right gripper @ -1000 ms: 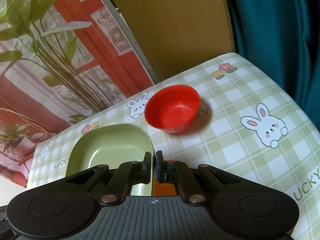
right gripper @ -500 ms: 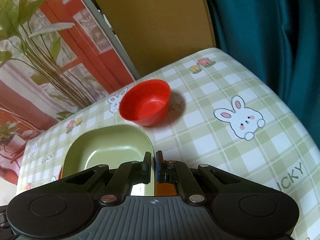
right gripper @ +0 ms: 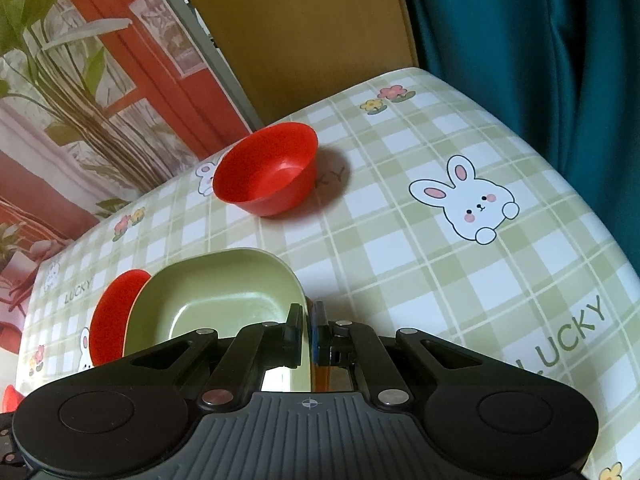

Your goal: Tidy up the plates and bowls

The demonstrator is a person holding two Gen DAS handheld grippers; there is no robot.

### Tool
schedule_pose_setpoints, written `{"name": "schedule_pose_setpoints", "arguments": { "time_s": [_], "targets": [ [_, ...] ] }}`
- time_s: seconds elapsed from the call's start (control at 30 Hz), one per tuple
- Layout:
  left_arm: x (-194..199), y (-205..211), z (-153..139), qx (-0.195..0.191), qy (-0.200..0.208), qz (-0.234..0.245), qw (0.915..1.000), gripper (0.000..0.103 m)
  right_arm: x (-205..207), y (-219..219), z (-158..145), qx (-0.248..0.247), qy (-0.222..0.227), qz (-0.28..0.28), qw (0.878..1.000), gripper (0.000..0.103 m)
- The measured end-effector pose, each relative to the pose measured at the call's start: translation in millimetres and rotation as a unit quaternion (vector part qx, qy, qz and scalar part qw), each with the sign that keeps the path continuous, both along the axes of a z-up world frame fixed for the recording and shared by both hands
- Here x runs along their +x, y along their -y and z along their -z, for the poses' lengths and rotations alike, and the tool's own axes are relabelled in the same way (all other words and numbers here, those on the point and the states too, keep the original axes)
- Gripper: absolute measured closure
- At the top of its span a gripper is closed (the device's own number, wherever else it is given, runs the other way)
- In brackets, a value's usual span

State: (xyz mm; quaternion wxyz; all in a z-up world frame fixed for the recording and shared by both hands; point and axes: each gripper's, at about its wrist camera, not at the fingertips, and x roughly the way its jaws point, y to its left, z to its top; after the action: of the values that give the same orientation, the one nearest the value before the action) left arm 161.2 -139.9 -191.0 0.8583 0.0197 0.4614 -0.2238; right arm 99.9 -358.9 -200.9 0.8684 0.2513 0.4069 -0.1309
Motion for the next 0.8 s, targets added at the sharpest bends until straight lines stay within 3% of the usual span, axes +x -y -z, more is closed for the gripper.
{"name": "schedule_pose_setpoints", "arguments": {
  "time_s": [0.8],
  "targets": [
    [-3, 3, 14, 0.019, 0.015, -0.001, 0.9997, 0.091, 2, -7, 13, -0.017, -0.011, -0.014, 1.0, 0.099]
  ]
}}
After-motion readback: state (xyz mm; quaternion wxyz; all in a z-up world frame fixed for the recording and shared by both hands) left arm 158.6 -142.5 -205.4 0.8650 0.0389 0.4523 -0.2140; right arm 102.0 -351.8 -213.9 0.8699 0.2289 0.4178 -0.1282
